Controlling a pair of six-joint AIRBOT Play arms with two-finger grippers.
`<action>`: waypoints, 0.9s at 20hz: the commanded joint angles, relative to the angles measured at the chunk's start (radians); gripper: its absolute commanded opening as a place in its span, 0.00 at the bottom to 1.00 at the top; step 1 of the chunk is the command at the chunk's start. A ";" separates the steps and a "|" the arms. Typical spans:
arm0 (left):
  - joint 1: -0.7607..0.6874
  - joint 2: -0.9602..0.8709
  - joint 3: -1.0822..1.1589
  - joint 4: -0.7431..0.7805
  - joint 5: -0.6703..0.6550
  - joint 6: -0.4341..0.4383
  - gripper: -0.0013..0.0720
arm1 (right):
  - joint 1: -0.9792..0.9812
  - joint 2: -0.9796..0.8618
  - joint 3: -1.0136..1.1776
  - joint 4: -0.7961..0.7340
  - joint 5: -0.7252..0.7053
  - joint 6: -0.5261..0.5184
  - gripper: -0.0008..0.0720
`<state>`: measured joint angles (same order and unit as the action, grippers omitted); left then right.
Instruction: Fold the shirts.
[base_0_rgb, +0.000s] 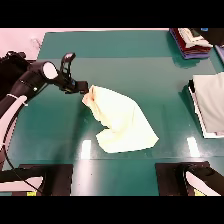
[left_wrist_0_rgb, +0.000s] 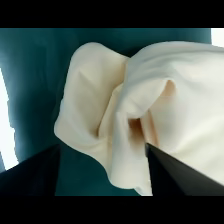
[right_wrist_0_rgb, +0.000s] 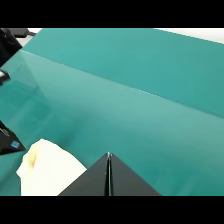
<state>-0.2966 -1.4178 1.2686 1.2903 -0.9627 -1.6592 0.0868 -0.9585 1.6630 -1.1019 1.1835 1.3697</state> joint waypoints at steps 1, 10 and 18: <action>0.024 -0.066 -0.072 -0.161 0.086 0.095 0.83 | 0.000 -0.008 -0.002 0.003 0.026 0.001 0.04; 0.035 -0.098 -0.001 -0.144 0.082 0.150 0.05 | -0.225 0.049 -0.527 0.002 0.209 0.043 0.04; 0.035 -0.098 0.039 -0.134 0.061 0.150 0.05 | -0.392 -0.063 -1.180 0.212 0.159 -0.045 0.71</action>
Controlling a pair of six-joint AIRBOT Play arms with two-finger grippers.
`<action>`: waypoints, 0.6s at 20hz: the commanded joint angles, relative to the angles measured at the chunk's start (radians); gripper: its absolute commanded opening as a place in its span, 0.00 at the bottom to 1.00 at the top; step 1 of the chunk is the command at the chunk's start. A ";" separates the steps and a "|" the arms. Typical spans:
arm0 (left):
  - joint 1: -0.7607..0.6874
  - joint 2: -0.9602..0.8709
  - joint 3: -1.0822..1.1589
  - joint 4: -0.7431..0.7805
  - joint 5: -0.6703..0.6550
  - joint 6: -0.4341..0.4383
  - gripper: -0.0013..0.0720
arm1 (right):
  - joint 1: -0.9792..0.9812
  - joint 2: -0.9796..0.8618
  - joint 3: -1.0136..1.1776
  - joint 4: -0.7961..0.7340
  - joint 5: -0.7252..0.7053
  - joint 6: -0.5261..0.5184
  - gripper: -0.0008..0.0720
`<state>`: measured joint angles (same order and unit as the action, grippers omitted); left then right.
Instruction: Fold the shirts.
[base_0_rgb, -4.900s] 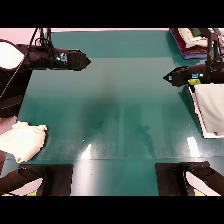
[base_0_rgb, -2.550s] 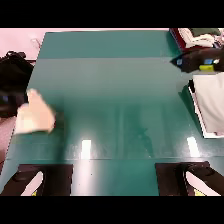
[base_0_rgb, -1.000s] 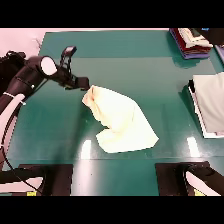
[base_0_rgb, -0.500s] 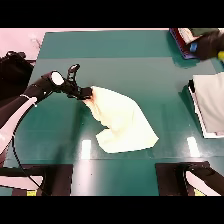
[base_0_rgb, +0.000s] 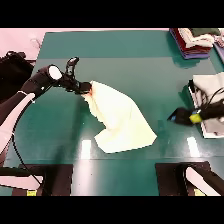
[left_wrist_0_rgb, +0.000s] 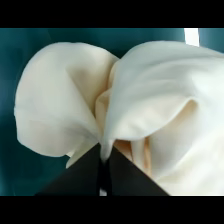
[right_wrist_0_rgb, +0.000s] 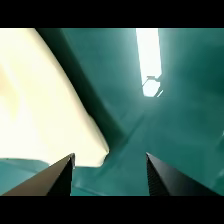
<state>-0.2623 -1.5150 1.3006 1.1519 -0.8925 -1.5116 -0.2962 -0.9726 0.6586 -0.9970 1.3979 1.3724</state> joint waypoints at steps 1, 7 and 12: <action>0.001 -0.001 0.007 0.004 -0.009 0.002 0.05 | 0.029 -0.075 -0.196 0.135 -0.092 -0.051 0.71; 0.001 0.000 0.007 0.004 -0.035 0.002 0.05 | 0.379 -0.245 -0.117 0.176 -0.259 -0.066 0.21; 0.001 0.114 0.163 0.140 -0.176 0.054 0.05 | 0.396 -0.174 0.196 0.007 -0.094 -0.055 0.04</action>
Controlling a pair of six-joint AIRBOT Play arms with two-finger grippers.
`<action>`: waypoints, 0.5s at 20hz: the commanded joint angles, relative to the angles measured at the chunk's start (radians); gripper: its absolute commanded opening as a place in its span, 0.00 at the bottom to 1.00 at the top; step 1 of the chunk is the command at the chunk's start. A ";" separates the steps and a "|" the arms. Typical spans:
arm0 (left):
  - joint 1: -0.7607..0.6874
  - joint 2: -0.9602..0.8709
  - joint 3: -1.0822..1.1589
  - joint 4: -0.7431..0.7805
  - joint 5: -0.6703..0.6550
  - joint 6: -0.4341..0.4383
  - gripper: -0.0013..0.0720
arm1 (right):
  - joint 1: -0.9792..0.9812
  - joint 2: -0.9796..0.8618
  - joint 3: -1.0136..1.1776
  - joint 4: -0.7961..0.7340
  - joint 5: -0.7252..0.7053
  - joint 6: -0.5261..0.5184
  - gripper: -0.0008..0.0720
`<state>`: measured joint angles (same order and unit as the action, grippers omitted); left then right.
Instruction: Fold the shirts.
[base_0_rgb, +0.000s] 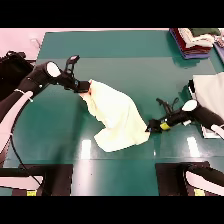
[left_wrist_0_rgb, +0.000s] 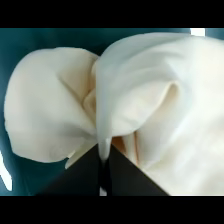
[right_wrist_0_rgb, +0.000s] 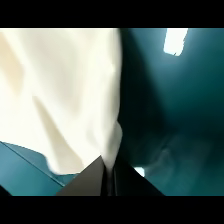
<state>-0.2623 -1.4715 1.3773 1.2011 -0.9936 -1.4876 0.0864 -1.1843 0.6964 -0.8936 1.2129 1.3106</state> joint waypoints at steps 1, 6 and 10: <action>0.001 0.134 0.153 0.155 -0.093 0.031 0.05 | -0.023 0.089 0.267 -0.151 0.156 0.020 0.04; 0.001 0.461 0.418 0.245 -0.123 0.030 0.05 | -0.264 0.306 0.804 -0.232 0.273 0.035 0.04; 0.001 0.658 0.463 0.212 -0.170 0.029 0.05 | -0.419 0.379 1.078 -0.232 0.284 0.036 0.04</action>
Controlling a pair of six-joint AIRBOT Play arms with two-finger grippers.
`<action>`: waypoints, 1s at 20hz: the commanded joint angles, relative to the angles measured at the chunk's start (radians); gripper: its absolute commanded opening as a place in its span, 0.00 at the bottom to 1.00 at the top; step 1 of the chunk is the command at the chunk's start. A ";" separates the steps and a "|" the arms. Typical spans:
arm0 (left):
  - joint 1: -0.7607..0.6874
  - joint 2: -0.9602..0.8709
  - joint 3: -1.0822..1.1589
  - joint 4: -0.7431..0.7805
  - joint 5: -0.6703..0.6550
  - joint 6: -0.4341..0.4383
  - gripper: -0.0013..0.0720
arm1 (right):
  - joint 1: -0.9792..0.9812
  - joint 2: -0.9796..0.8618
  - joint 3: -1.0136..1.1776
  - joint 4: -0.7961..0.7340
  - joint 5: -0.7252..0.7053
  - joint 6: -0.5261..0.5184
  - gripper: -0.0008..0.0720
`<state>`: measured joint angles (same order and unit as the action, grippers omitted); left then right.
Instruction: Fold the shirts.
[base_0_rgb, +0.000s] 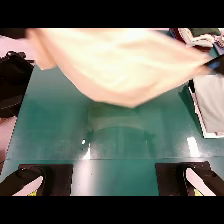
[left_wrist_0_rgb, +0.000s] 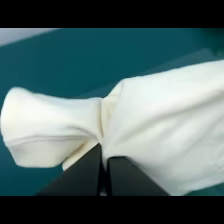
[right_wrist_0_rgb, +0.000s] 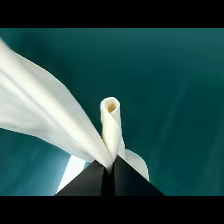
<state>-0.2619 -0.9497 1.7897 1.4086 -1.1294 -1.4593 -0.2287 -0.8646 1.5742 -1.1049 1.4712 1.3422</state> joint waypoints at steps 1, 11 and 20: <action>0.000 0.172 0.051 0.002 -0.044 0.001 0.05 | -0.129 0.065 0.235 -0.019 0.026 0.005 0.04; 0.000 0.019 -0.006 -0.105 -0.298 0.014 0.05 | 0.066 -0.237 0.394 -0.055 0.101 0.101 0.04; -0.110 -0.192 -0.608 -0.115 -0.327 0.058 0.05 | 0.306 -0.445 0.058 -0.306 0.122 0.119 0.04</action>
<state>-0.3202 -1.1152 1.3460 1.3052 -1.4487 -1.4166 0.0395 -1.2778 1.7042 -1.3575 1.5890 1.4555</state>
